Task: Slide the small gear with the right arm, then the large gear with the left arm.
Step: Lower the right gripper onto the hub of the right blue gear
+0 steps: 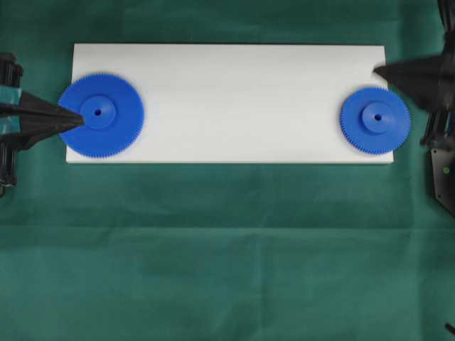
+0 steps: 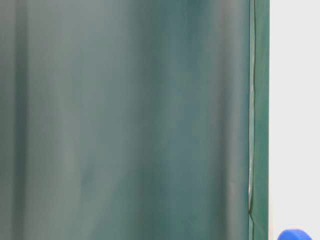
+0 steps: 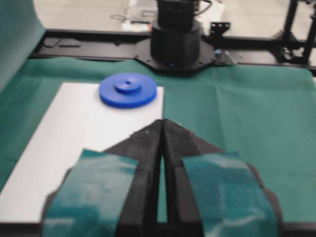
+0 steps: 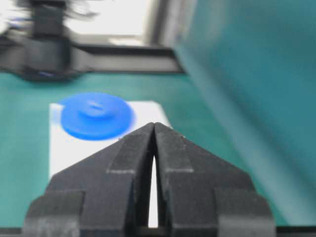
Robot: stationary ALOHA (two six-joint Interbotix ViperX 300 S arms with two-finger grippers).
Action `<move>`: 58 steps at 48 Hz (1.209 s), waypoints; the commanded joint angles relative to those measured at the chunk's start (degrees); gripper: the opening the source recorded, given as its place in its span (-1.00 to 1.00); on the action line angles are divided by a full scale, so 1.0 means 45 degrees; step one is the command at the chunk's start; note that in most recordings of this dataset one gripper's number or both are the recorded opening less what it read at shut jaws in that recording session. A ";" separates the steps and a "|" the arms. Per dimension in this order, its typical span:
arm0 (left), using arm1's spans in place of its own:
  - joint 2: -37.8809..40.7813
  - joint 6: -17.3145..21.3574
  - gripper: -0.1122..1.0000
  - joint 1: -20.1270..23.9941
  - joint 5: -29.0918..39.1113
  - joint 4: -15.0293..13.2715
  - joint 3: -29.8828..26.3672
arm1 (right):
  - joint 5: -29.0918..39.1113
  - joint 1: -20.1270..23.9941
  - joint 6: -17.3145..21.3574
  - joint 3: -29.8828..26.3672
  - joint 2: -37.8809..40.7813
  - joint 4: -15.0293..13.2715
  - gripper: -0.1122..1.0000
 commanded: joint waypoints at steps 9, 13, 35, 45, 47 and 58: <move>0.0117 -0.0039 -0.80 0.0273 -0.0156 -0.0020 -0.0039 | 0.1172 -0.1680 0.0371 -0.0020 -0.0742 0.0059 0.11; 0.0117 -0.0039 -0.80 0.0273 -0.0176 -0.0020 -0.0020 | 0.1895 -0.1719 0.0684 -0.0039 -0.0742 0.0059 0.11; 0.0117 -0.0078 -0.80 0.0273 -0.0195 -0.0039 0.0078 | 0.7812 -0.1777 0.3633 -0.0117 0.0684 -0.0430 0.11; 0.0117 -0.0078 -0.80 0.0273 -0.0195 -0.0039 0.0098 | 0.8145 -0.1777 0.3945 0.0020 0.1035 -0.0586 0.11; 0.0117 -0.0078 -0.80 0.0273 -0.0195 -0.0039 0.0098 | 0.8262 -0.1777 0.3945 0.0020 0.1035 -0.0566 0.11; 0.0117 -0.0078 -0.80 0.0273 -0.0195 -0.0039 0.0156 | 0.8281 -0.1777 0.3984 0.0371 0.1250 -0.0547 0.11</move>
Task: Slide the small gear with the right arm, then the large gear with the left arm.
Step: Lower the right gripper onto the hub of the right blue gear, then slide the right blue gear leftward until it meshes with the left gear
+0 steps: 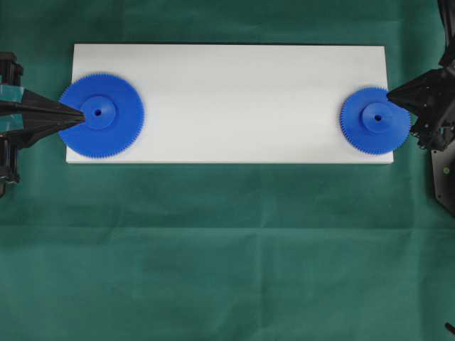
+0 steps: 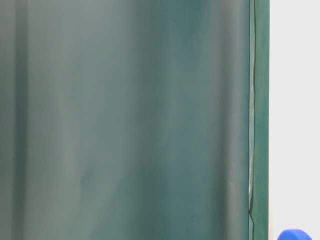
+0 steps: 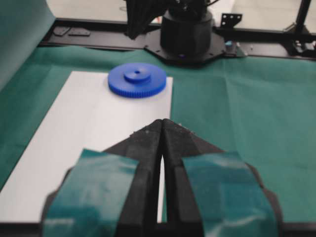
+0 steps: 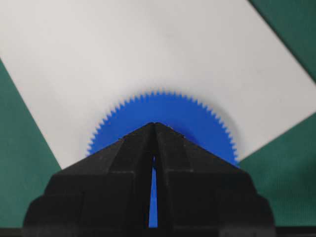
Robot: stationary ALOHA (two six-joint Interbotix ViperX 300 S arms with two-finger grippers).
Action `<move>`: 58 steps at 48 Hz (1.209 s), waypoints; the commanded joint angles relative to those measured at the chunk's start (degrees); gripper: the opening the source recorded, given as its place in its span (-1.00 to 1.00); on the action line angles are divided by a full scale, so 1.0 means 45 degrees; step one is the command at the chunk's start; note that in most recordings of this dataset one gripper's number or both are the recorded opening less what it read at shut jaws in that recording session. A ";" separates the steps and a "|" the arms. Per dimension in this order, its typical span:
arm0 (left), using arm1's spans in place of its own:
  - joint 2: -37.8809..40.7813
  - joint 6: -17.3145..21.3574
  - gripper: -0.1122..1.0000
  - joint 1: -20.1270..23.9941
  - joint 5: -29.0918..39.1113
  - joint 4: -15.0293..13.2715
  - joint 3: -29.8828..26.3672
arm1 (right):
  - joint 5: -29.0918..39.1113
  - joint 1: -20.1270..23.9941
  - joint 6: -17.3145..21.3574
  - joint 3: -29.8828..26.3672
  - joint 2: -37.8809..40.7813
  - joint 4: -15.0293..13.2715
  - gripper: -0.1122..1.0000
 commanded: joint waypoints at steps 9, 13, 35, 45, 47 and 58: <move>0.0098 -0.0020 -0.80 0.0078 -0.0176 -0.0020 -0.0117 | -0.1113 -0.0020 0.0039 0.0215 0.1426 0.0059 0.11; 0.0098 -0.0020 -0.80 0.0117 -0.0195 -0.0020 -0.0098 | -0.1387 -0.0039 0.0078 0.0313 0.2383 0.0098 0.11; 0.0039 -0.0039 -0.80 0.0137 -0.0332 -0.0020 0.0137 | -0.1738 -0.0039 0.1641 0.0293 0.4746 -0.0254 0.11; 0.0020 -0.0059 -0.80 0.0137 -0.0332 -0.0020 0.0215 | -0.1602 -0.0039 0.1660 0.0313 0.4805 -0.0254 0.11; 0.0000 -0.0039 -0.80 0.0137 -0.0332 -0.0020 0.0234 | -0.1543 -0.0039 0.1660 0.0293 0.4805 -0.0254 0.11; 0.0000 -0.0059 -0.80 0.0137 -0.0332 -0.0039 0.0234 | -0.1562 -0.0039 0.1680 0.0273 0.4922 -0.0254 0.11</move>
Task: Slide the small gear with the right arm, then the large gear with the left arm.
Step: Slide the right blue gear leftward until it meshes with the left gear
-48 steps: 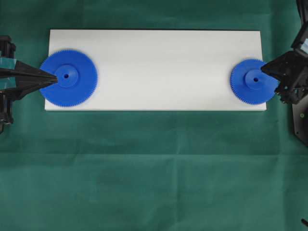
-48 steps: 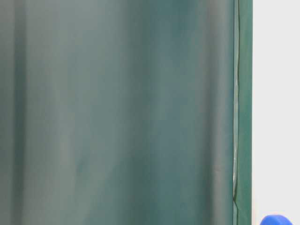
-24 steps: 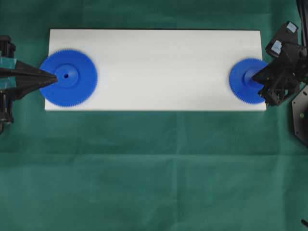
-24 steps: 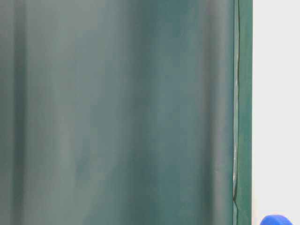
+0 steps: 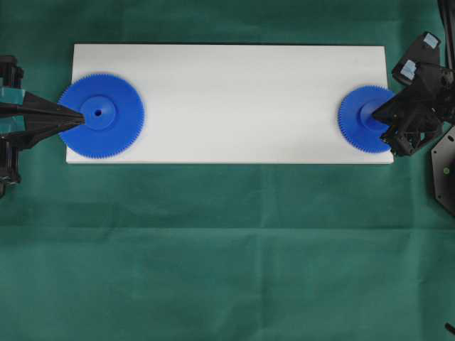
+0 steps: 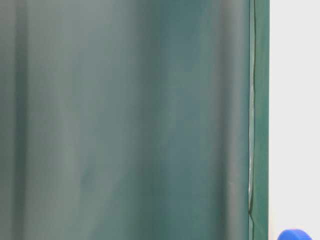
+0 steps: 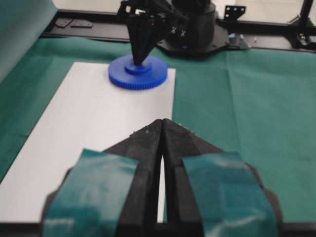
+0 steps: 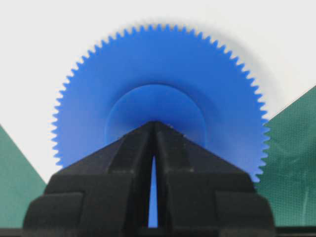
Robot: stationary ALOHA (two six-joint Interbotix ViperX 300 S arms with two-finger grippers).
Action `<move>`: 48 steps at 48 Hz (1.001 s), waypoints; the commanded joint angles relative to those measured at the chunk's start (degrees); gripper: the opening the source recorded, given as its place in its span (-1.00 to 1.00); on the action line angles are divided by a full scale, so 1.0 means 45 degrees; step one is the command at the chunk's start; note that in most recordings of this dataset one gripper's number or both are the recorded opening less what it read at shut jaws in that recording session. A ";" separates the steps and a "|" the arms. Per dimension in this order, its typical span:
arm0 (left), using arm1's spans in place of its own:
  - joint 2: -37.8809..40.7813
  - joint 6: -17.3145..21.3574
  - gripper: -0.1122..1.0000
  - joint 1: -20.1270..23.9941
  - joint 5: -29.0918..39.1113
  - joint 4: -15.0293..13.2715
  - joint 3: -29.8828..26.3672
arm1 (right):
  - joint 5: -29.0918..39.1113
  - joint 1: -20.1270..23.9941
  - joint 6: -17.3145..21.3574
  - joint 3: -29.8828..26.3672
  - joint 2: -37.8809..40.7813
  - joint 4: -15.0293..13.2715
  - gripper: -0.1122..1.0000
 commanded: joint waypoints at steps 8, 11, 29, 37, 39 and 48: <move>0.0137 -0.0020 -0.80 0.0059 -0.0137 -0.0020 -0.0176 | -0.0840 0.0137 0.0000 -0.0371 0.1055 -0.0020 0.11; 0.0195 -0.0020 -0.80 0.0059 -0.0156 -0.0020 -0.0176 | -0.1289 0.0273 0.0000 -0.0645 0.1660 -0.0020 0.11; 0.0215 -0.0156 -0.80 0.0059 -0.0176 -0.0020 -0.0137 | -0.2676 0.1367 -0.0098 -0.4434 0.6914 -0.0430 0.11; 0.0215 -0.0156 -0.80 0.0059 -0.0176 -0.0020 -0.0078 | -0.2637 0.2070 -0.0117 -0.7266 0.9375 -0.0781 0.11; 0.0215 -0.0156 -0.80 0.0039 -0.0176 -0.0020 -0.0078 | -0.2598 0.2207 -0.0117 -0.7949 0.9902 -0.0859 0.11; 0.0195 -0.0156 -0.80 0.0039 -0.0176 -0.0020 -0.0020 | -0.2227 0.2793 -0.0098 -1.1016 1.1836 -0.1406 0.11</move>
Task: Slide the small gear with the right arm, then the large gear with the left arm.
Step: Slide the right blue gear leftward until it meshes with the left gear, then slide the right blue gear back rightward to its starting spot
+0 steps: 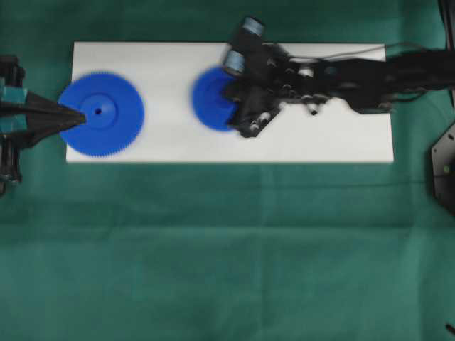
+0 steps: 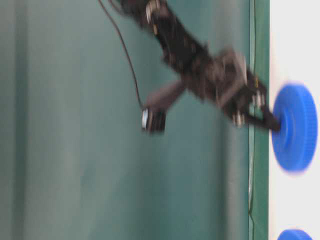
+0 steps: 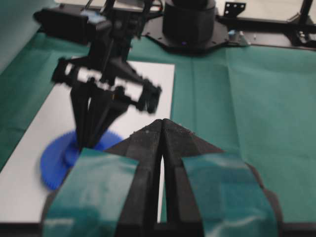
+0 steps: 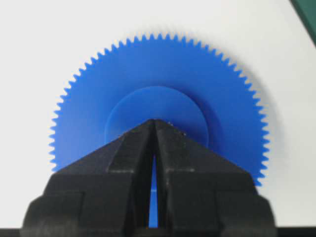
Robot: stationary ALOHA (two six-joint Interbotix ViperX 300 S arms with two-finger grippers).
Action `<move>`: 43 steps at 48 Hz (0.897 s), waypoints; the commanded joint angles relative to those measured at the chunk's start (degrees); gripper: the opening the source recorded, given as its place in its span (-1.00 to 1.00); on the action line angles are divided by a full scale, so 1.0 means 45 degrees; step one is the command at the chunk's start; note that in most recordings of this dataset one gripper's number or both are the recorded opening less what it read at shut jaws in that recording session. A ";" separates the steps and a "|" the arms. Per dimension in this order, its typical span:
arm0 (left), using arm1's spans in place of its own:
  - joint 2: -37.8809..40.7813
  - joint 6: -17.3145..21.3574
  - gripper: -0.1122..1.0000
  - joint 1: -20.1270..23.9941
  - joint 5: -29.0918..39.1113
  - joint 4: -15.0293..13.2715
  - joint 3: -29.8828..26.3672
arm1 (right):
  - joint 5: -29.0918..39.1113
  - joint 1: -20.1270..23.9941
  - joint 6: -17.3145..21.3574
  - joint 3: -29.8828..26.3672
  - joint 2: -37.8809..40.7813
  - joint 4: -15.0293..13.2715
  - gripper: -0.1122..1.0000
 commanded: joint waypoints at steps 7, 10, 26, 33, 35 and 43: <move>0.0059 0.0020 -0.80 0.0000 -0.0117 -0.0020 -0.0078 | 0.0801 0.0547 0.0059 -0.2344 0.1602 -0.0508 0.11; 0.0078 0.0020 -0.80 0.0000 -0.0117 -0.0020 -0.0078 | 0.0781 0.0664 0.0039 -0.2773 0.1797 -0.0547 0.11; 0.0078 0.0020 -0.80 0.0000 -0.0117 -0.0020 -0.0039 | 0.0762 0.0957 0.0078 -0.3828 0.2383 -0.1016 0.11; 0.0098 0.0020 -0.80 0.0000 -0.0117 -0.0039 -0.0039 | 0.0820 0.0957 0.0078 -0.3828 0.2383 -0.1016 0.11; 0.0098 0.0020 -0.80 0.0000 -0.0117 -0.0020 -0.0039 | 0.0840 0.0957 0.0078 -0.3828 0.2383 -0.1016 0.11; 0.0098 0.0020 -0.80 0.0000 -0.0117 -0.0020 -0.0020 | 0.0762 0.0957 0.0059 -0.3848 0.2402 -0.1016 0.11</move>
